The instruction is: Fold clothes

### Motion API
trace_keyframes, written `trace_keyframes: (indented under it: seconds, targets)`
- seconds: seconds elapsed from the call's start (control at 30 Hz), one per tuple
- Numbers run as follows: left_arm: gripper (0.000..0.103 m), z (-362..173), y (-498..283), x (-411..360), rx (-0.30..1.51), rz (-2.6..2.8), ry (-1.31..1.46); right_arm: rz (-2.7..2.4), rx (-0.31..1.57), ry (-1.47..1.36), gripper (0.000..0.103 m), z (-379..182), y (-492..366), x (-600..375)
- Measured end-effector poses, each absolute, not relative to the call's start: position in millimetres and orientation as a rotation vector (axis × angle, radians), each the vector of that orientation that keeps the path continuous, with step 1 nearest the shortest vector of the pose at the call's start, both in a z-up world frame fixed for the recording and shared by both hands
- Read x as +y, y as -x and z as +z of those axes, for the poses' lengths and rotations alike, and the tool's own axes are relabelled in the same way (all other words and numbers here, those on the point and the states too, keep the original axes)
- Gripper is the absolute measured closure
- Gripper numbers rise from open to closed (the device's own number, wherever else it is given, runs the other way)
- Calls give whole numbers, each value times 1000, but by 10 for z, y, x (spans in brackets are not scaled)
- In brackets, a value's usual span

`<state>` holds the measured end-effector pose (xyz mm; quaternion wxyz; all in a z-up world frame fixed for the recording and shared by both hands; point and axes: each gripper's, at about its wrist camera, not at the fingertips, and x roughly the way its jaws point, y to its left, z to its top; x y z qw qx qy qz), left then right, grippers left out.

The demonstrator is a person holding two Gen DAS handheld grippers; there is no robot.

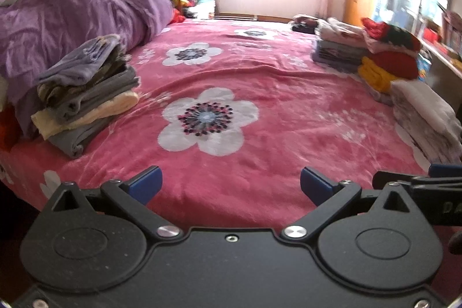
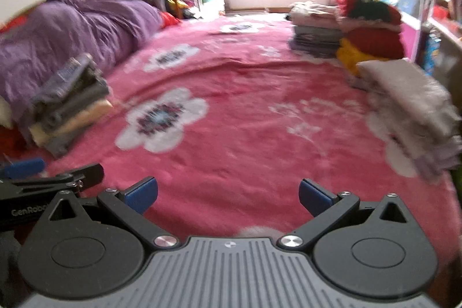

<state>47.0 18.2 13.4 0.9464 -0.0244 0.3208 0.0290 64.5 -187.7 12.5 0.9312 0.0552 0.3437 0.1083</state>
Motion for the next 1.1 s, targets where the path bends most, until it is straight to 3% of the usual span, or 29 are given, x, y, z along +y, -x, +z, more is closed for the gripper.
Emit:
trace_keyframes:
  seconds: [0.2, 0.5, 0.73, 0.97, 1.03, 1.1]
  targets:
    - [1, 54, -699, 692, 595, 57, 211, 338, 691, -236, 0, -10, -1122, -1887]
    - [1, -19, -1062, 1584, 443, 188, 261, 490, 458, -264, 0, -343, -1794, -1829]
    - [1, 76, -1501, 2071, 457, 251, 288, 482, 551, -374, 0, -748, -2134, -2031]
    - [2, 210, -1899, 2322, 340, 301, 56, 438, 575, -386, 0, -1031, -2322, -2139]
    - [5, 243, -2051, 2375, 310, 325, -33, 412, 555, -359, 0, -1040, -2324, -2117]
    - [19, 242, -2248, 2441, 326, 350, -92, 401, 548, -364, 0, -1060, -2350, -2129]
